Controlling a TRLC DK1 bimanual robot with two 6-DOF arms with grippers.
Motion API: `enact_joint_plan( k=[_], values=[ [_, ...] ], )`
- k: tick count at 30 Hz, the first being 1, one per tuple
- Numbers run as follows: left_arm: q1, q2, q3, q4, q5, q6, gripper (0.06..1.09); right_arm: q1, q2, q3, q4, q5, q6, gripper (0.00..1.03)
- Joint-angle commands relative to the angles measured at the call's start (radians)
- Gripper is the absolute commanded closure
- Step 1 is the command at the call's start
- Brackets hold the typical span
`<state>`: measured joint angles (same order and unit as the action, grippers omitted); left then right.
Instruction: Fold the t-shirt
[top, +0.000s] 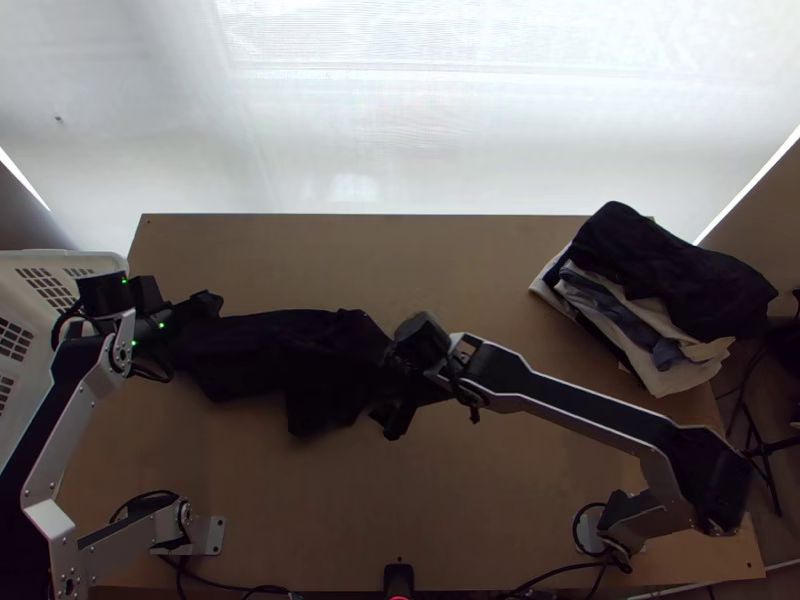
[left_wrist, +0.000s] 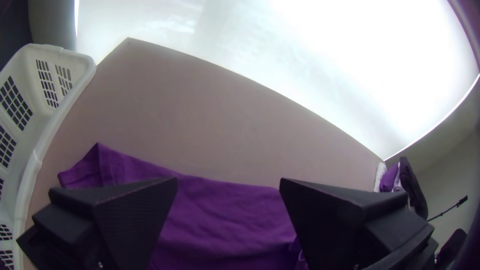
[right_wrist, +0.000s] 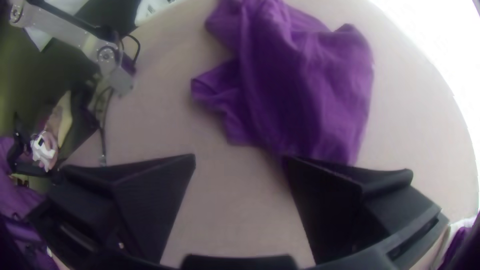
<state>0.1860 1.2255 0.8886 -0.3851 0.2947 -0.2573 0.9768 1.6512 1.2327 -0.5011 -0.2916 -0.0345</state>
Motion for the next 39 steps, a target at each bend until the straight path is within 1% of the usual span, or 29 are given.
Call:
enact_joint_plan(
  k=[1, 2, 4, 5, 10, 21, 26, 32, 39],
  values=[
    [0.012, -0.047, -0.053, 0.072, 0.0, 0.003, 0.1, 0.039, 0.131, 0.071, 0.027, -0.04, -0.001, 0.35],
    [0.012, -0.052, -0.062, 0.084, 0.0, 0.004, 0.1, 0.042, 0.14, 0.073, 0.035, -0.04, -0.002, 0.35],
    [0.02, -0.06, -0.079, 0.114, 0.0, 0.004, 0.1, 0.048, 0.162, 0.08, 0.047, -0.04, -0.005, 0.46],
    [0.023, -0.061, -0.082, 0.118, 0.0, 0.003, 0.1, 0.051, 0.17, 0.08, 0.064, -0.038, -0.008, 0.47],
    [0.053, -0.067, -0.099, 0.129, 0.021, 0.01, 0.1, 0.068, 0.22, 0.099, 0.148, -0.038, -0.002, 0.47],
    [0.118, -0.083, -0.139, 0.146, 0.052, 0.069, 0.1, 0.066, 0.337, 0.177, 0.162, -0.032, 0.015, 0.47],
    [0.153, -0.075, -0.134, 0.155, 0.086, 0.087, 0.1, 0.059, 0.326, 0.174, 0.17, -0.007, 0.021, 0.47],
    [0.155, -0.058, -0.126, 0.155, 0.09, 0.092, 0.1, 0.057, 0.28, 0.148, 0.171, 0.039, 0.015, 0.46],
    [0.155, -0.041, -0.116, 0.155, 0.095, 0.092, 0.1, 0.037, 0.315, 0.145, 0.176, 0.063, 0.007, 0.47]
  ],
)
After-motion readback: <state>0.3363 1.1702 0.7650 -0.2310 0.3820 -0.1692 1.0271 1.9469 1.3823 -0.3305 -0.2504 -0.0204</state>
